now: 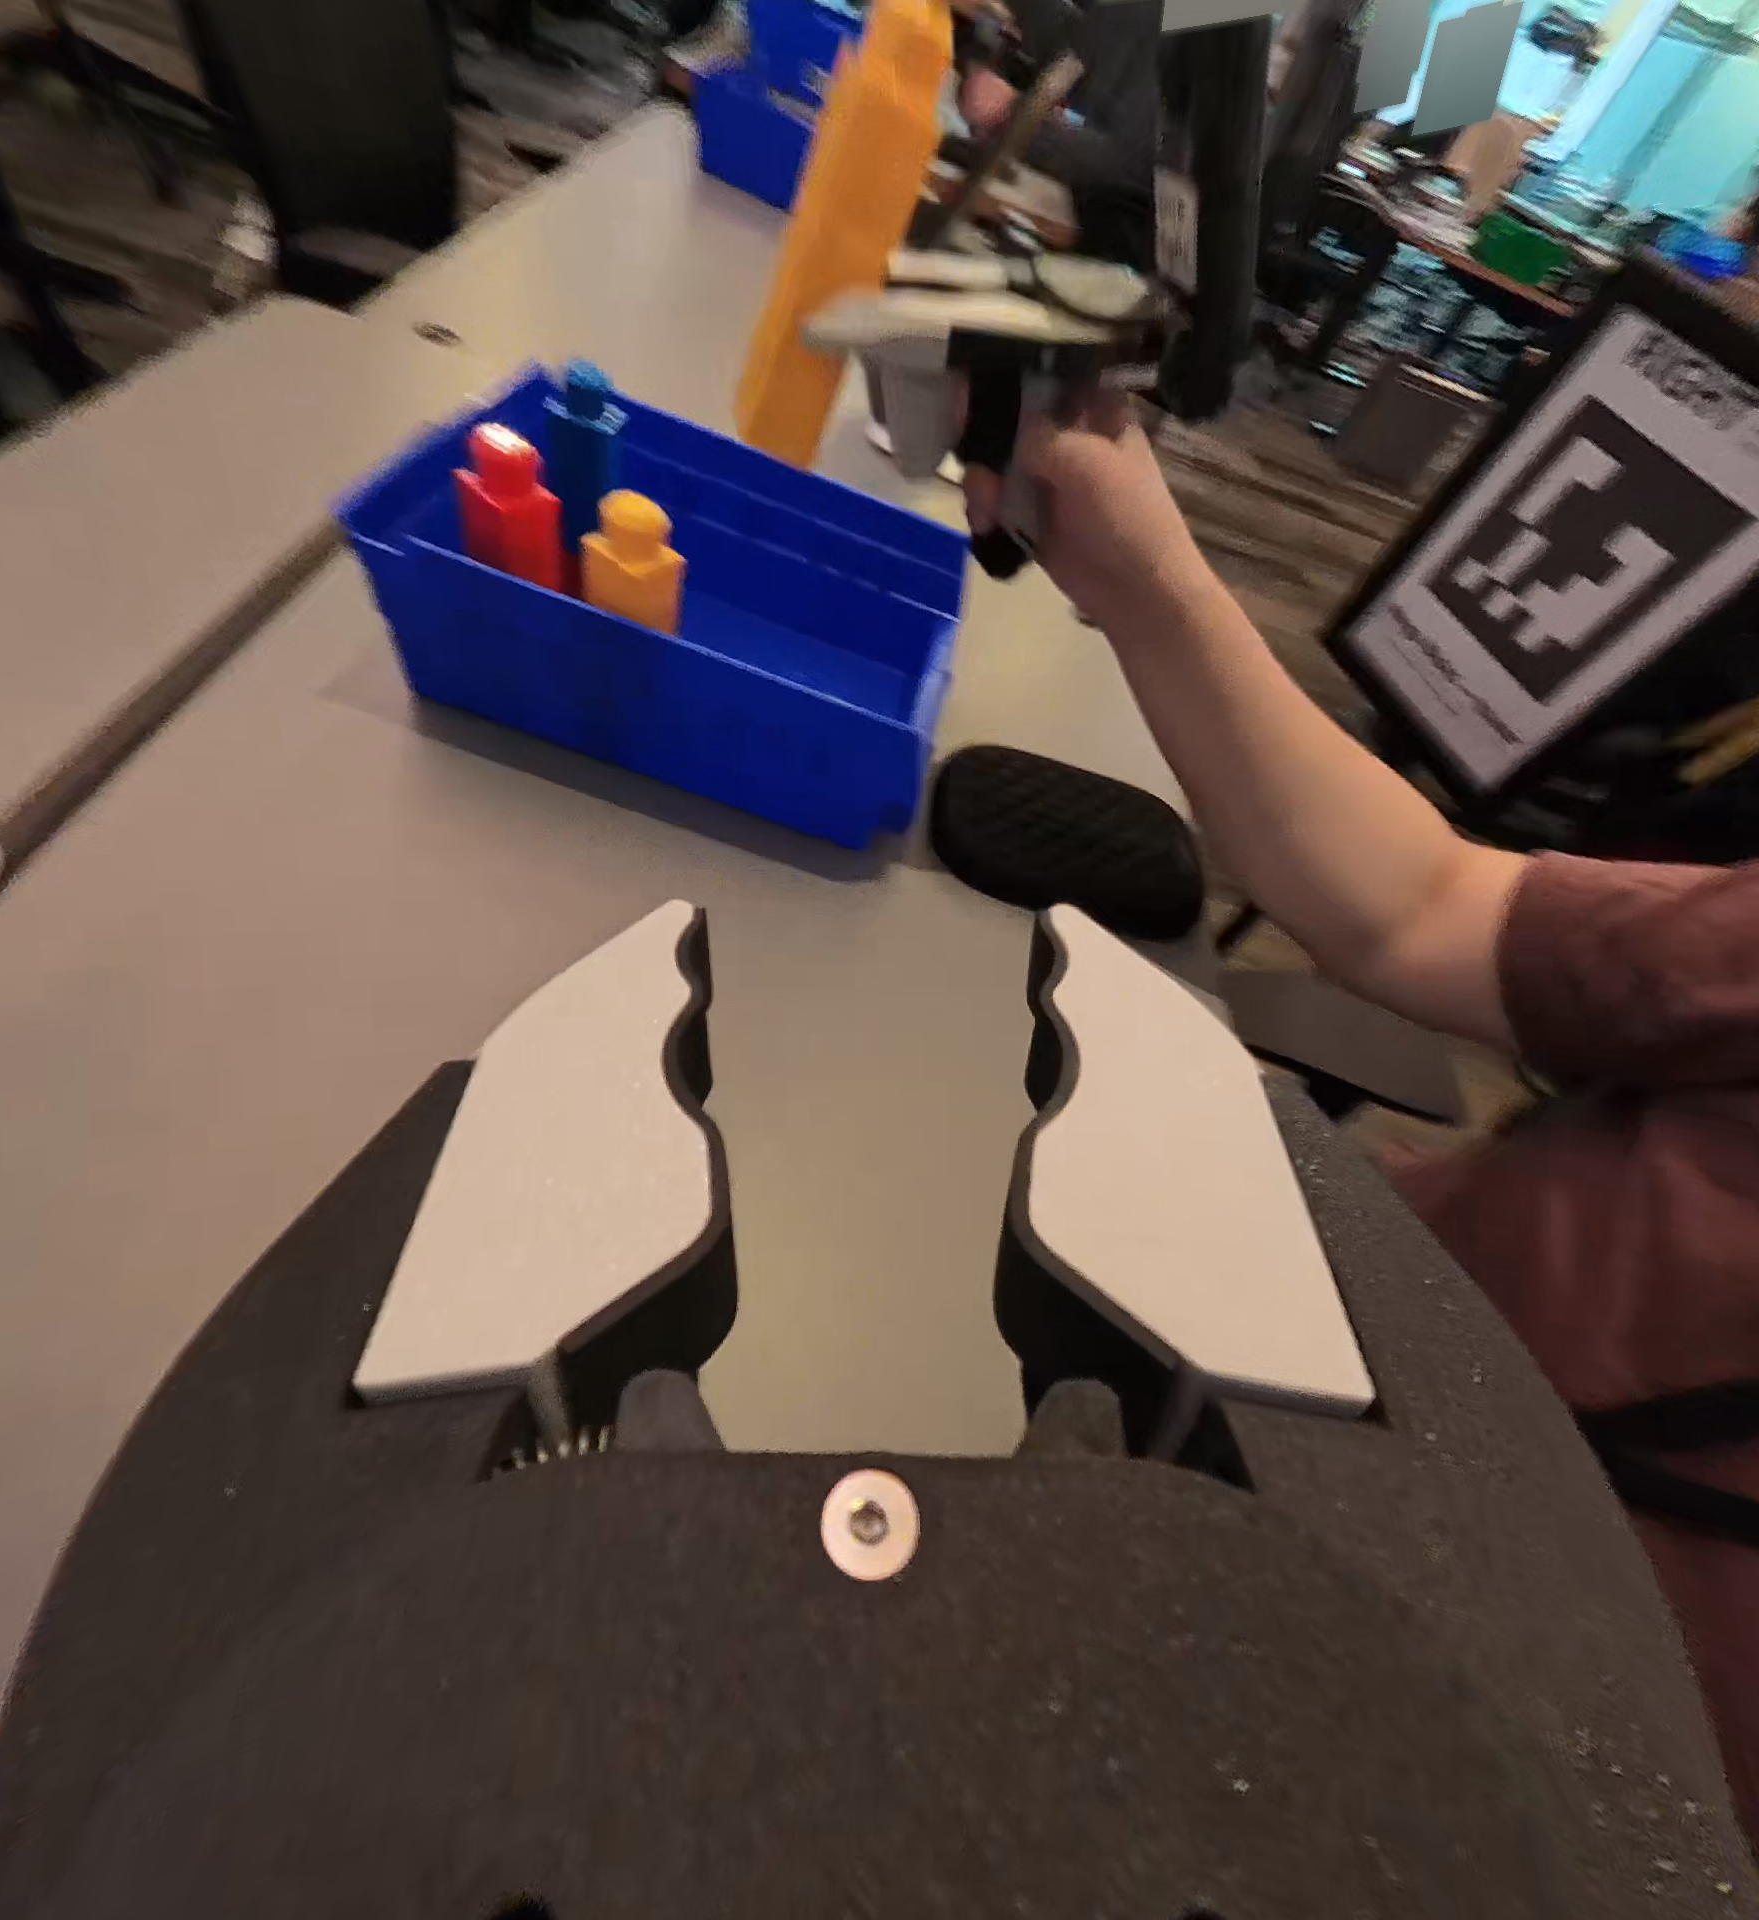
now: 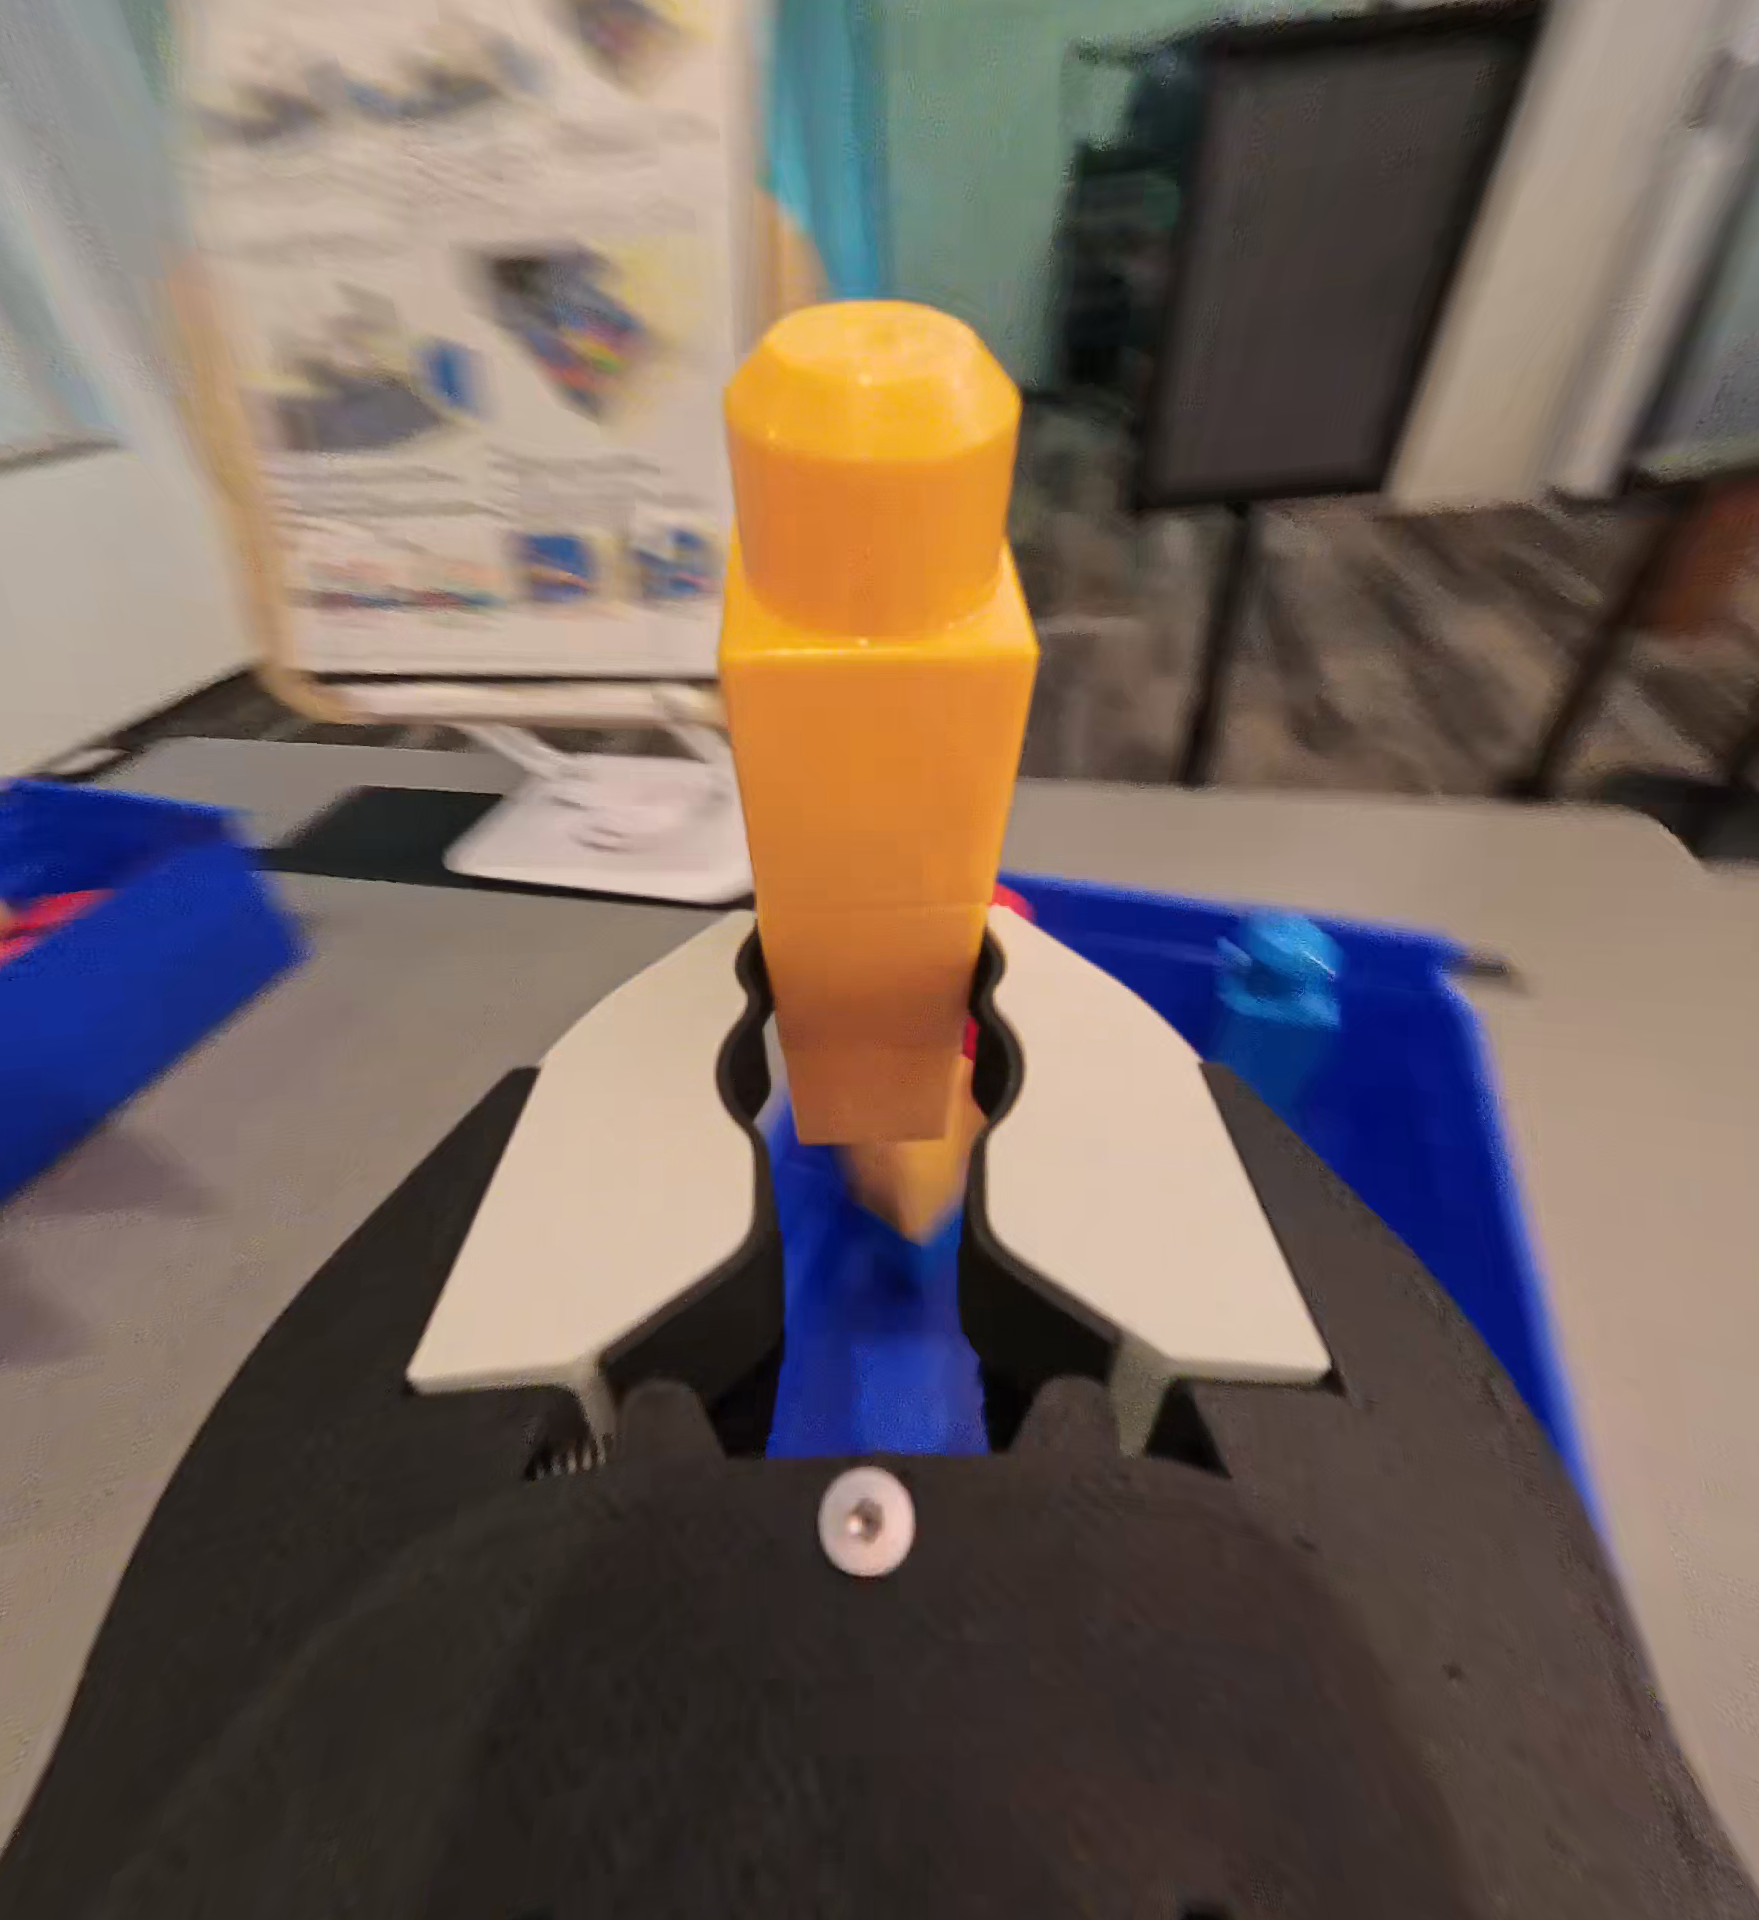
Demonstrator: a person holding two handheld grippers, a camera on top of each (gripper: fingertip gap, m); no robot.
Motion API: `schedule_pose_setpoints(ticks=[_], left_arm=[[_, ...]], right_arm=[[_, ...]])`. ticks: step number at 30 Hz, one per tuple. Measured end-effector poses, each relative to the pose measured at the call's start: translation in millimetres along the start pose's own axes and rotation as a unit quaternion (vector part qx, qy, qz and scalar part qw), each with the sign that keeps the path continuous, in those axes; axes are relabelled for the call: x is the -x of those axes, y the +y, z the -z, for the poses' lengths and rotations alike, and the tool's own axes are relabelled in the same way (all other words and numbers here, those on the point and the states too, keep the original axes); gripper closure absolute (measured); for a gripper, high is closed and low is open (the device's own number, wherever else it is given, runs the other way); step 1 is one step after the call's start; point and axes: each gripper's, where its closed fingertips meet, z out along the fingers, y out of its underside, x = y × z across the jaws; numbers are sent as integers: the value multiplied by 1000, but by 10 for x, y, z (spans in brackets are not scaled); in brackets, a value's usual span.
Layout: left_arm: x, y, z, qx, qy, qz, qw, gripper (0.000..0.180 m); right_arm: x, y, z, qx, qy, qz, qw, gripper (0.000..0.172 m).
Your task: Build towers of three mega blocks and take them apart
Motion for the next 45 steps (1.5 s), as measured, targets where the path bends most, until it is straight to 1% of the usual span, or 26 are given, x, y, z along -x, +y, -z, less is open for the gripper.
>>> schedule_pose_setpoints(ticks=[2,5,7,9,11,17,25,30,36,40,41,43,45], left_arm=[[139,-123,45,-29,-70,-20,997,116],[276,-247,138,-66,-156,-47,984,110],[327,-280,186,-82,-191,-44,977,105],[367,-284,200,-86,-210,-32,973,100],[401,-298,197,-91,-223,-29,970,98],[397,-272,120,-85,-217,-26,972,99],[327,-257,59,-73,-208,-31,975,100],[303,-237,30,-64,-206,-33,976,99],[285,-227,24,-61,-201,-30,977,98],[284,-217,31,-58,-200,-28,978,98],[284,-214,30,-57,-199,-27,978,98],[285,-211,33,-56,-198,-26,978,97],[286,-208,40,-56,-198,-24,978,96]], right_arm=[[-484,421,-173,53,61,-25,996,135],[-884,1046,-437,135,116,-14,984,134],[-1027,1270,-520,154,141,-7,978,134],[-1080,1367,-569,159,148,-5,976,134],[-1128,1437,-585,168,160,4,973,134],[-1174,1546,-584,191,170,-8,967,134],[-1172,1577,-533,205,173,1,963,134],[-1152,1680,-501,242,172,11,955,133],[-1144,1696,-501,255,182,41,949,132],[-1153,1679,-491,253,187,43,948,132],[-1162,1671,-483,251,191,42,948,130],[-1189,1652,-463,248,201,39,947,120],[-1195,1627,-446,243,204,38,948,116]])
